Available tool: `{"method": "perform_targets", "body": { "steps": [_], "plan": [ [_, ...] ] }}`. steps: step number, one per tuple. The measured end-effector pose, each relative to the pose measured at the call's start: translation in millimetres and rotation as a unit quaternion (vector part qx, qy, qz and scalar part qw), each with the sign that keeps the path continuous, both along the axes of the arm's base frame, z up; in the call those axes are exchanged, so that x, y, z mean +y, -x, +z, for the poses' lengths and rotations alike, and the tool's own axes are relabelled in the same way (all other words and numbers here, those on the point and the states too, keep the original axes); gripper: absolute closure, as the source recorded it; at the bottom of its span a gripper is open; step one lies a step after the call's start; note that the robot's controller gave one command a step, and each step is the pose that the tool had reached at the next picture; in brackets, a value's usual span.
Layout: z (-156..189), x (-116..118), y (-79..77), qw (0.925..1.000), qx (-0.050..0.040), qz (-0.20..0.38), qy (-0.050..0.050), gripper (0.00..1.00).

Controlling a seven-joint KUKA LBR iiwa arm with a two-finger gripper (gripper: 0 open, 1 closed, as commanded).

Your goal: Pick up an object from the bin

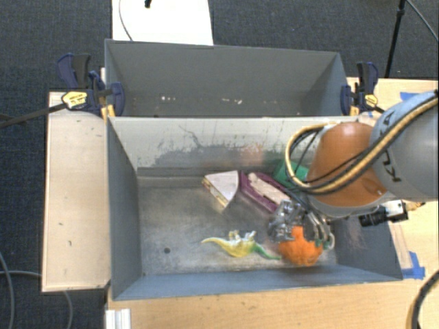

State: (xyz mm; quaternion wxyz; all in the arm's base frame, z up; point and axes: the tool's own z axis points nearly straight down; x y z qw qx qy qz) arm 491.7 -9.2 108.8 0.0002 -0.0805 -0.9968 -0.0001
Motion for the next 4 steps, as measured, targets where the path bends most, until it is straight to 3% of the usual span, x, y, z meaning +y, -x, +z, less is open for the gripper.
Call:
{"method": "perform_targets", "body": {
  "steps": [1,2,3,4],
  "plan": [
    [136,26,-4.7,0.9998,-0.0018,0.018,0.000,1.00],
    [136,26,-4.7,0.9998,-0.0017,0.018,0.000,0.00],
    [136,26,-4.7,0.9998,-0.0017,0.018,0.000,0.00],
    [107,53,-1.5,0.9994,-0.0041,0.035,0.000,0.00]
  ]
}}
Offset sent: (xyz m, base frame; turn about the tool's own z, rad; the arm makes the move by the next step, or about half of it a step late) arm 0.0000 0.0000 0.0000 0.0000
